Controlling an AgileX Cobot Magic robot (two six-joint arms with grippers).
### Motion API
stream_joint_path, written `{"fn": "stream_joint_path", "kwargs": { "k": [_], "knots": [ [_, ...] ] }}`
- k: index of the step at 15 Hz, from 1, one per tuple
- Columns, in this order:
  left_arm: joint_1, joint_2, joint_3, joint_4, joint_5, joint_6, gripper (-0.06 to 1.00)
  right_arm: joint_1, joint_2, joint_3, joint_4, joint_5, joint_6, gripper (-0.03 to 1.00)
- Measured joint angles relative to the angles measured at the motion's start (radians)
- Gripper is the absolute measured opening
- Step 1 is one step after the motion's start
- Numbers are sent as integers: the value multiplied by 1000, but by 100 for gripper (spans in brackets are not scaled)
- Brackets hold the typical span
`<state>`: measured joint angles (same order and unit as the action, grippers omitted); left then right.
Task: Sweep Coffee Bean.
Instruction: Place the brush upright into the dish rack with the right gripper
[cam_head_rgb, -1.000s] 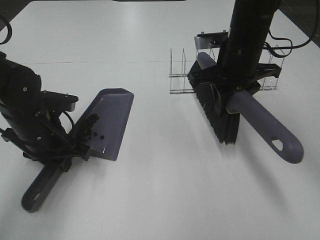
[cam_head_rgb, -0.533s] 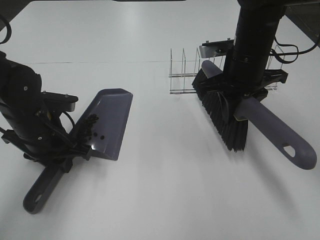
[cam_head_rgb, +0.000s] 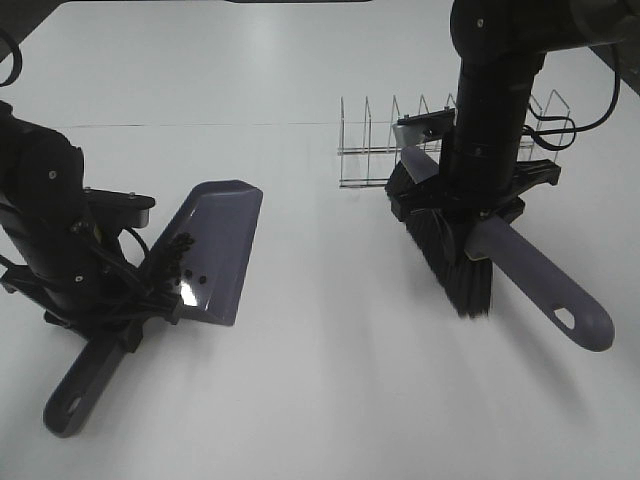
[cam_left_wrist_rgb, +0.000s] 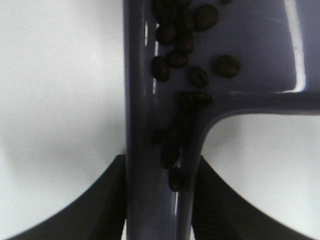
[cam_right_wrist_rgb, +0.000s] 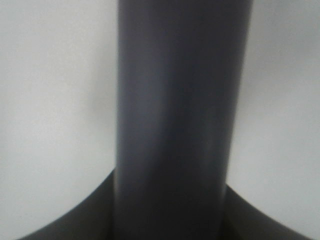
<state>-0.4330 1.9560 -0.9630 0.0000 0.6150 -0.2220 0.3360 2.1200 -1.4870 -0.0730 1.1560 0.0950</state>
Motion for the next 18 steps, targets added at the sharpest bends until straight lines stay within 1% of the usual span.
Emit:
{"fn": "stream_joint_path", "kwargs": {
  "k": [4, 8, 11, 13, 18],
  "knots": [
    [0, 0, 0, -16, 16, 0, 31, 0, 48, -57, -35, -12, 28, 32],
    [0, 0, 0, -20, 22, 0, 31, -3, 69, -116, -38, -11, 54, 32],
    [0, 0, 0, -22, 22, 0, 31, -43, 69, -134, -32, -17, 61, 32],
    [0, 0, 0, -25, 22, 0, 31, -73, 69, -136, -1, -8, 42, 32],
    [0, 0, 0, -25, 22, 0, 31, -74, 69, -138, 73, -41, 4, 32]
  ]
}}
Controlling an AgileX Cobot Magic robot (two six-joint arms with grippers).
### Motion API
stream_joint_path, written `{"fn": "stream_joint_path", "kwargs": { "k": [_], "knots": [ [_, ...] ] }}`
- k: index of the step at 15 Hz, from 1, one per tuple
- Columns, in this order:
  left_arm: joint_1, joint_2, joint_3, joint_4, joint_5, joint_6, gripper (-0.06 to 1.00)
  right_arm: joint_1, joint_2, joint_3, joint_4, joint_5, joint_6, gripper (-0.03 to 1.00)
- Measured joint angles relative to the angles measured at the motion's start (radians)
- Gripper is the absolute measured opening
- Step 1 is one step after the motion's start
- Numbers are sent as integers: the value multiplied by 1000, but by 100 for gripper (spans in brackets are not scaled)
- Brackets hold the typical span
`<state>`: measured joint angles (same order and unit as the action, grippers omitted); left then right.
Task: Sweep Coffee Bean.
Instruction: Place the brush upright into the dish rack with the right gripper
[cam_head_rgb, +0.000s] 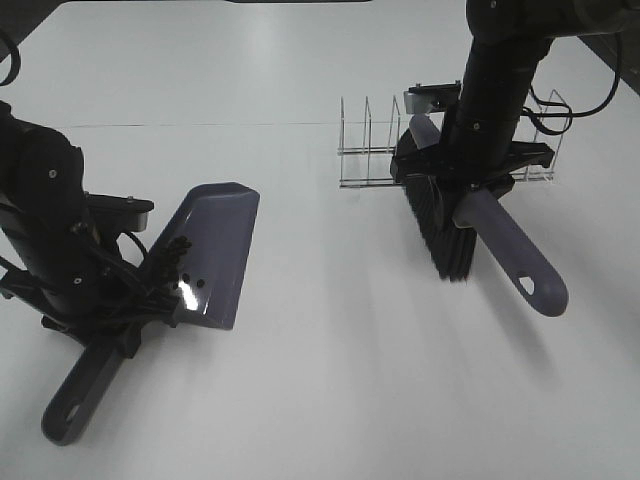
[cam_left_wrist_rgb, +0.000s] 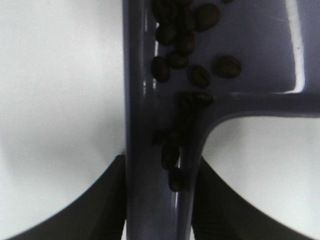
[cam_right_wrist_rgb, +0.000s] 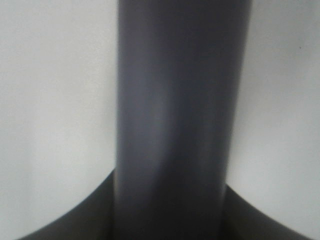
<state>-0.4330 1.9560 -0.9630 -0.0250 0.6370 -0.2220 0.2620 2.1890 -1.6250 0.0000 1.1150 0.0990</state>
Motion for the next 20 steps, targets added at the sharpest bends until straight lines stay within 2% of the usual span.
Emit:
{"fn": "stream_joint_path", "kwargs": {
  "k": [4, 8, 15, 20],
  "knots": [
    [0, 0, 0, 0, 0, 0, 31, -1, 15, -31, 0, -23, -5, 32],
    [0, 0, 0, -3, 3, 0, 31, -1, 132, -228, 0, 99, -6, 32],
    [0, 0, 0, -11, 18, 0, 31, -24, 273, -504, 10, 112, 24, 32],
    [0, 0, 0, -11, 22, 0, 31, -47, 294, -527, 83, 109, 30, 32]
  ]
}}
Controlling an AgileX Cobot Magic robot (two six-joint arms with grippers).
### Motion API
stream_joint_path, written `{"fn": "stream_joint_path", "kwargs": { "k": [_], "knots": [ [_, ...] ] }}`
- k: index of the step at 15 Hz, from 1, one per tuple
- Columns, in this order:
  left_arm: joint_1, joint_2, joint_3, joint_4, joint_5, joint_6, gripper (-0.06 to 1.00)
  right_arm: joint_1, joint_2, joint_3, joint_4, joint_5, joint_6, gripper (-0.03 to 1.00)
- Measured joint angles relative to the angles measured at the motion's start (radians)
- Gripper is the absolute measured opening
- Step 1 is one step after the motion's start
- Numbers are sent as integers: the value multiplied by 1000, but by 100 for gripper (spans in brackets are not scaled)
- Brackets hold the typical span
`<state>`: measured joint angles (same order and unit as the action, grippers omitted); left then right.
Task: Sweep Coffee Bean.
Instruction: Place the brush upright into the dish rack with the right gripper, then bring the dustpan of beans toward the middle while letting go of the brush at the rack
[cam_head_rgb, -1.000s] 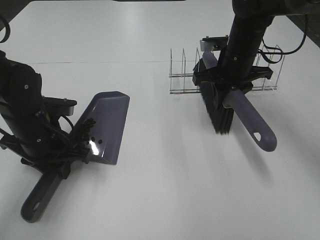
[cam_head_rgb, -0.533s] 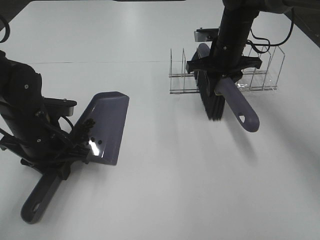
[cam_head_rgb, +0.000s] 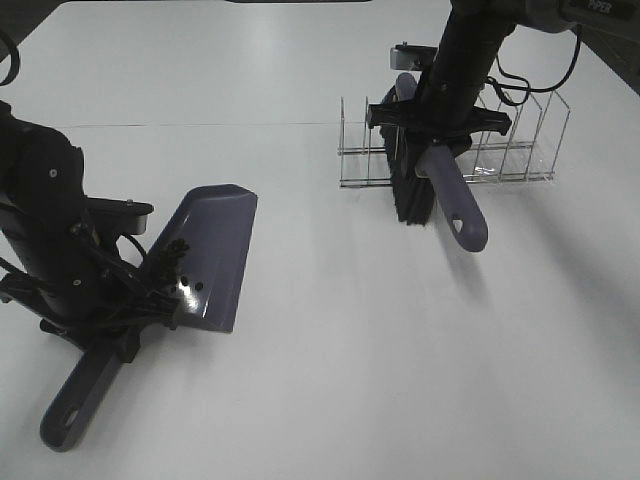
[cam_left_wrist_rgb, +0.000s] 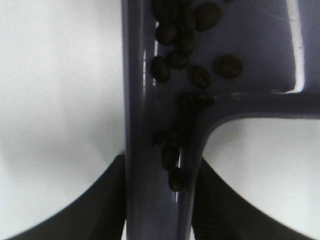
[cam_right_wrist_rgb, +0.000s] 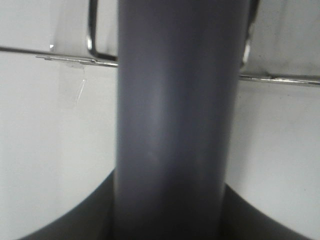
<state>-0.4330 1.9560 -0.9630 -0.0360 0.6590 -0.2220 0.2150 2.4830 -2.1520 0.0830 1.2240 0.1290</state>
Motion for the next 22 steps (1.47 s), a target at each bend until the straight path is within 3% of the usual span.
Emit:
{"fn": "stream_joint_path", "kwargs": {
  "k": [8, 9, 12, 22],
  "knots": [
    [0, 0, 0, 0, 0, 0, 31, -7, 11, -8, 52, 5, -2, 32],
    [0, 0, 0, 0, 1, 0, 31, -7, 11, -8, 55, 3, -2, 34],
    [0, 0, 0, 0, 1, 0, 31, -7, -5, -8, 61, 1, -2, 59],
    [0, 11, -37, 1, 35, -25, 31, -7, -145, -11, 16, -1, -9, 61]
  ]
}}
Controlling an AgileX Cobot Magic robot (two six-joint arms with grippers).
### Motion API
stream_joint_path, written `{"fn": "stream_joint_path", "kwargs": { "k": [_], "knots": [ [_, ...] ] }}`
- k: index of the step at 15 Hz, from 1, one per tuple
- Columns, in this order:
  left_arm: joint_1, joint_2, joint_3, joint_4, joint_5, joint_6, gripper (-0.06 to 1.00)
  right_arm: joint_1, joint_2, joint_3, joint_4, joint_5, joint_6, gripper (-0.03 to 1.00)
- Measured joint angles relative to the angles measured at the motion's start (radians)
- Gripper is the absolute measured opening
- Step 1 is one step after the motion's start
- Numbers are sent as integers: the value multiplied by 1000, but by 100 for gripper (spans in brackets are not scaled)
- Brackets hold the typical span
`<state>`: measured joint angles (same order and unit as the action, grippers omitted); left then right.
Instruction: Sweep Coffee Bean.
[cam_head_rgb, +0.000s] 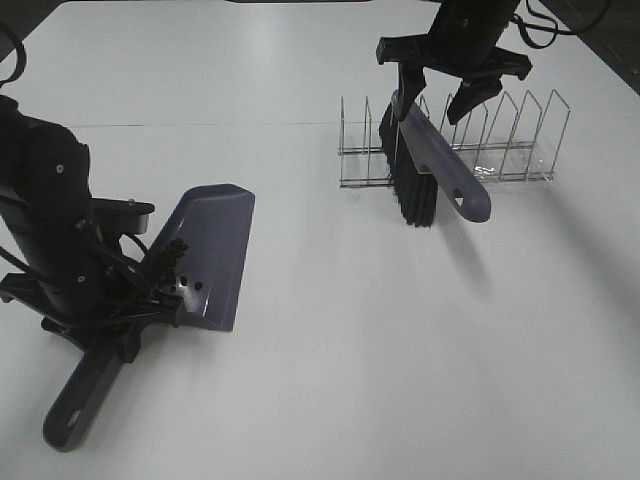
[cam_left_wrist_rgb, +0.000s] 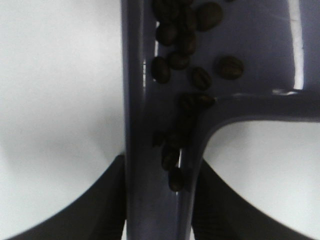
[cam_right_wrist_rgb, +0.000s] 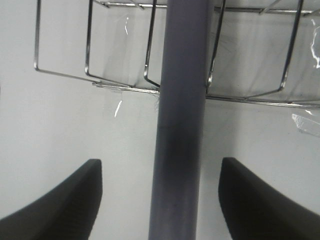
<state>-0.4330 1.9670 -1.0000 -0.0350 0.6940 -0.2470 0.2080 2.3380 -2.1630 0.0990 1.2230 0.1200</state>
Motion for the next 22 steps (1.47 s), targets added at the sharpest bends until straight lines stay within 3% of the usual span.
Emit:
{"fn": "stream_joint_path", "kwargs": {
  "k": [8, 12, 13, 16, 20, 22],
  "knots": [
    [0, 118, -231, 11, 73, -30, 31, 0, -94, 0, 2, 1, -12, 61],
    [2, 123, -253, 11, 80, -30, 31, 0, -134, 0, 3, 1, -20, 61],
    [2, 123, -253, 8, 82, -30, 34, 0, -142, 0, 3, 1, -20, 61],
    [2, 123, -261, 0, 122, -27, 60, 0, -177, 0, 3, 1, -20, 61],
    [2, 123, -332, 62, 288, -6, 65, 0, -254, 20, 6, 1, -21, 61],
    [12, 108, -365, 97, 319, 2, 65, 0, -331, 94, 6, 1, -27, 61]
  ]
}}
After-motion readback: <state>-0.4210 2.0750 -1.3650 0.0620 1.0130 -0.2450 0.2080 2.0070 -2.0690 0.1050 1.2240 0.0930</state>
